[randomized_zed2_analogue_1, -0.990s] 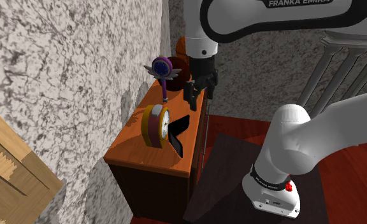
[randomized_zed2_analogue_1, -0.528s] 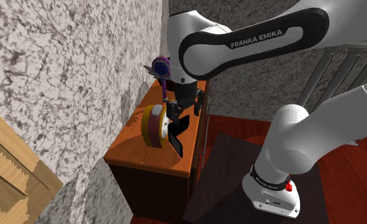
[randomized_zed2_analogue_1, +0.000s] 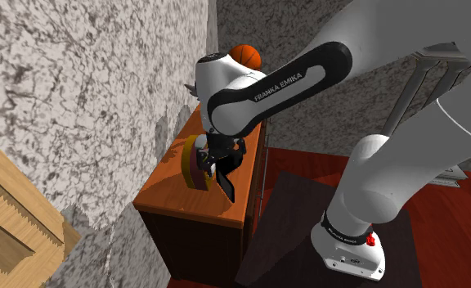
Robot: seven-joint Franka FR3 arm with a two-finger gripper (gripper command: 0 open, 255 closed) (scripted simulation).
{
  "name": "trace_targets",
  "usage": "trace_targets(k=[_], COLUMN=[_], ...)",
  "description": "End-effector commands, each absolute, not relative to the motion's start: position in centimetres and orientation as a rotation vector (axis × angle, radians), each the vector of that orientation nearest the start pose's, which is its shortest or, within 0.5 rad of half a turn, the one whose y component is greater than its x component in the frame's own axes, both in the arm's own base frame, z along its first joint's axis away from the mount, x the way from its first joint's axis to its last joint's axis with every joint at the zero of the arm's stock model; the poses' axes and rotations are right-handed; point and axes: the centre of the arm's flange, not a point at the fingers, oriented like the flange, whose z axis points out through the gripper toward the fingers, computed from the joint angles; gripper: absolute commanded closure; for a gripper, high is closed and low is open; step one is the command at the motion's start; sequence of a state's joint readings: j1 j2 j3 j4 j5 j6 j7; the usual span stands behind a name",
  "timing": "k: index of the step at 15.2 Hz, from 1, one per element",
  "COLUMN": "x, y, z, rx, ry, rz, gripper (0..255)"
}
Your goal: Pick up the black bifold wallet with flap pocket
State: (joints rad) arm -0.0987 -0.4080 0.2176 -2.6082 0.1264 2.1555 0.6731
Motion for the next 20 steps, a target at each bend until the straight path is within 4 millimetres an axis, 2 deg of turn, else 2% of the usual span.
trace_targets(k=[1,6,8,9,18,20], x=[39.2,39.2,39.2,39.2,39.2,39.2], y=[4.9,4.9,4.9,4.8,4.9,4.9], z=[37.0,34.0,34.1,34.1,34.1,35.1], rx=[-2.976,-2.976,-2.976,-2.976,-2.976,-2.976], ry=[1.012,1.012,1.012,1.012,1.012,1.012], rz=[0.079,0.079,0.079,0.079,0.079,0.079], gripper=[0,0,0,255,255,255])
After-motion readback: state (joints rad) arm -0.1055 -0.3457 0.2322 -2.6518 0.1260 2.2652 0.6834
